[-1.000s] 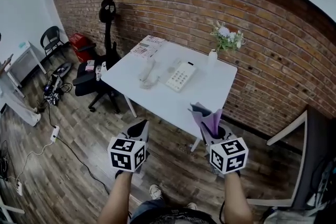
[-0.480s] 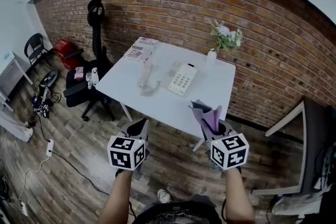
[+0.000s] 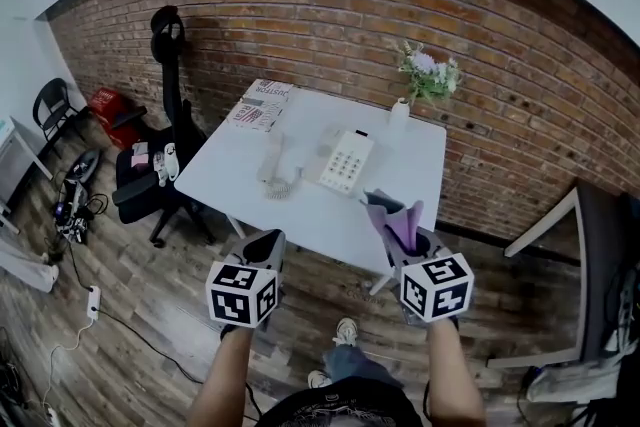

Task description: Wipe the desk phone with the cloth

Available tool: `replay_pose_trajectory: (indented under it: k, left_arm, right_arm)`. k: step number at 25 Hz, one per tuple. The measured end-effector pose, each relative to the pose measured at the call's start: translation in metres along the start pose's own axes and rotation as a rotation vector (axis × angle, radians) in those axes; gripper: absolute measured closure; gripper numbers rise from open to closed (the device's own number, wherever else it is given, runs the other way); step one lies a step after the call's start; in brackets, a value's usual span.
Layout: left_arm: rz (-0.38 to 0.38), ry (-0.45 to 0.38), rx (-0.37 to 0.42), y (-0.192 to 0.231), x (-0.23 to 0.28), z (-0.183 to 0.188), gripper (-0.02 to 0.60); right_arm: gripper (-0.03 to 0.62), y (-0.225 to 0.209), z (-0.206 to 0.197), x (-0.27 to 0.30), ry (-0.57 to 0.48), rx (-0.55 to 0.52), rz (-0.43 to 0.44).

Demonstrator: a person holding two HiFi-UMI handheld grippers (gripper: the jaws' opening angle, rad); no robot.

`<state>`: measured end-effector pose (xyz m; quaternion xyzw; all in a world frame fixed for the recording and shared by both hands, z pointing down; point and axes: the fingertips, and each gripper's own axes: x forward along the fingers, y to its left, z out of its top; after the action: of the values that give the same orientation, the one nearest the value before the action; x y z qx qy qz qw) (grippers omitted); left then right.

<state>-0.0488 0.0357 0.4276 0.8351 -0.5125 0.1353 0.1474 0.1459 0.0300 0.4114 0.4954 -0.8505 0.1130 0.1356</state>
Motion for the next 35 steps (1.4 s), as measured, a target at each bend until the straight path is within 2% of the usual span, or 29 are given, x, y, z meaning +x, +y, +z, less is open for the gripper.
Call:
replay_pose_trajectory:
  k: [10, 22, 28, 35]
  left_arm:
    - [-0.027, 0.034, 0.019, 0.034, 0.073, 0.018, 0.577]
    - [-0.033, 0.076, 0.002, 0.076, 0.179, 0.055, 0.577]
    - [-0.029, 0.101, 0.002, 0.088, 0.223, 0.063, 0.577]
    - [-0.022, 0.128, -0.002, 0.095, 0.261, 0.068, 0.577]
  right_arm:
    - [0.546, -0.044, 0.011, 0.067, -0.006, 0.050, -0.038]
    - [0.546, -0.135, 0.030, 0.151, 0.036, 0.105, -0.101]
    - [0.546, -0.173, 0.023, 0.191, 0.057, 0.155, -0.121]
    - [0.546, -0.217, 0.005, 0.236, 0.082, 0.265, -0.141]
